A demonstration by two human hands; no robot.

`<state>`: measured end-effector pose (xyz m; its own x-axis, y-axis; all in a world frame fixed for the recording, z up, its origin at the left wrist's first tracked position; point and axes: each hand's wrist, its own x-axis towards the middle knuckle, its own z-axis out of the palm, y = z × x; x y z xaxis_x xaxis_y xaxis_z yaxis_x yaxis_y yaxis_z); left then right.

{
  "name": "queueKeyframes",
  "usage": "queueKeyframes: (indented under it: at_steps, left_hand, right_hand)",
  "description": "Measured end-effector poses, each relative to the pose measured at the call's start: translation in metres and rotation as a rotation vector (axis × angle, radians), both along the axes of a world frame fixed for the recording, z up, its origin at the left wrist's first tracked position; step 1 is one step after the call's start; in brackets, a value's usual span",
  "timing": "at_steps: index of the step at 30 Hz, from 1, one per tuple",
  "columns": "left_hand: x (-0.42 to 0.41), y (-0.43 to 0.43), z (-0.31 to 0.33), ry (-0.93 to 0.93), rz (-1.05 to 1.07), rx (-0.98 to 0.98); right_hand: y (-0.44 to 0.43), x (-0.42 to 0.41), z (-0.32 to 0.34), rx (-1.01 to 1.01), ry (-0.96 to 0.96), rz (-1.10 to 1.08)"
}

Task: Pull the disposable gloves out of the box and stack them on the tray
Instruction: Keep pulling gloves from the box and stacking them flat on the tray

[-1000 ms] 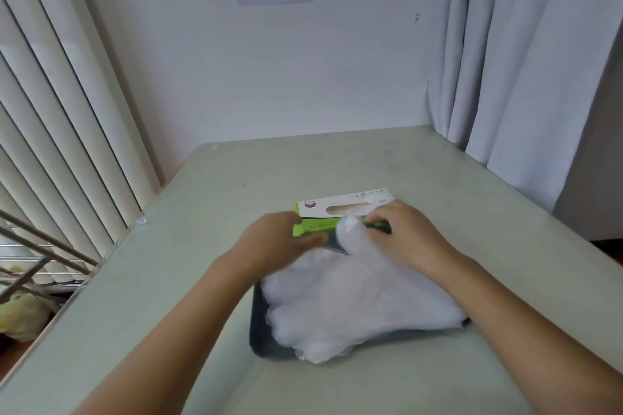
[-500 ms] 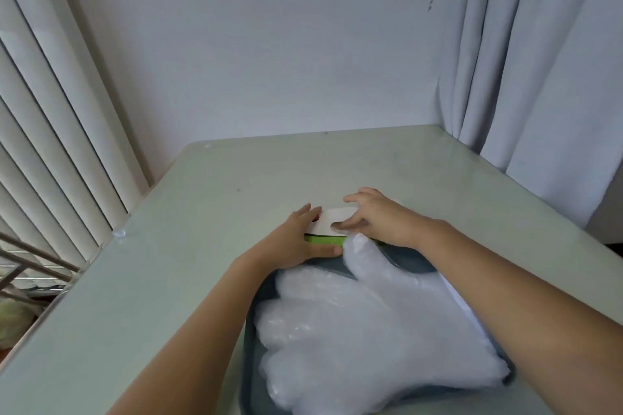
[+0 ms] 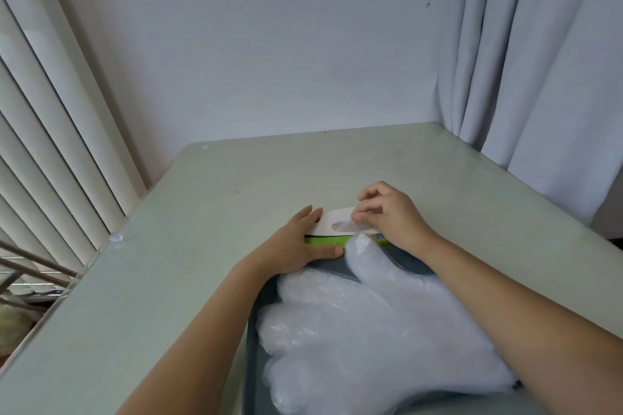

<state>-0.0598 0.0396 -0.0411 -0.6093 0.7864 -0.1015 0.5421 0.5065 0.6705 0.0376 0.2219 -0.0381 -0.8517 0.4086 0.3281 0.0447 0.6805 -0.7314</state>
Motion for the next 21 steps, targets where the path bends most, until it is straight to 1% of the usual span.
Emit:
queueKeyframes:
  at_steps: [4,6,9,11,12,15,17,19,21]
  left_hand:
    - [0.000,0.000,-0.001,-0.007,-0.002,0.009]
    - [-0.001,0.000,-0.001,-0.015,0.001,0.013]
    - [-0.001,0.000,0.000,-0.026,0.002,0.024]
    - [0.001,0.000,0.002,-0.028,-0.002,0.026]
    - [0.000,0.000,0.001,-0.029,-0.002,0.018]
    - [0.002,0.001,0.005,-0.019,-0.009,-0.007]
    - [0.001,0.000,0.006,-0.034,-0.008,-0.031]
    - [0.002,-0.001,0.011,-0.015,-0.007,-0.092]
    - [0.006,-0.001,0.022,0.071,0.012,-0.131]
  right_hand:
    - [0.004,-0.003,0.002,-0.156,0.054,-0.093]
    - [0.008,-0.003,0.004,-0.282,0.106,-0.137]
    - [0.012,-0.001,0.013,-0.641,0.229,-0.148]
    - [0.016,0.004,0.027,-0.906,0.354,-0.110]
    - [0.018,0.007,0.035,-0.999,0.423,-0.086]
    - [0.020,0.021,0.067,-1.142,0.577,0.029]
    - [0.014,0.030,0.087,-1.229,0.614,0.121]
    - [0.004,0.040,0.101,-1.258,0.582,0.188]
    - [-0.005,0.052,0.111,-1.260,0.511,0.213]
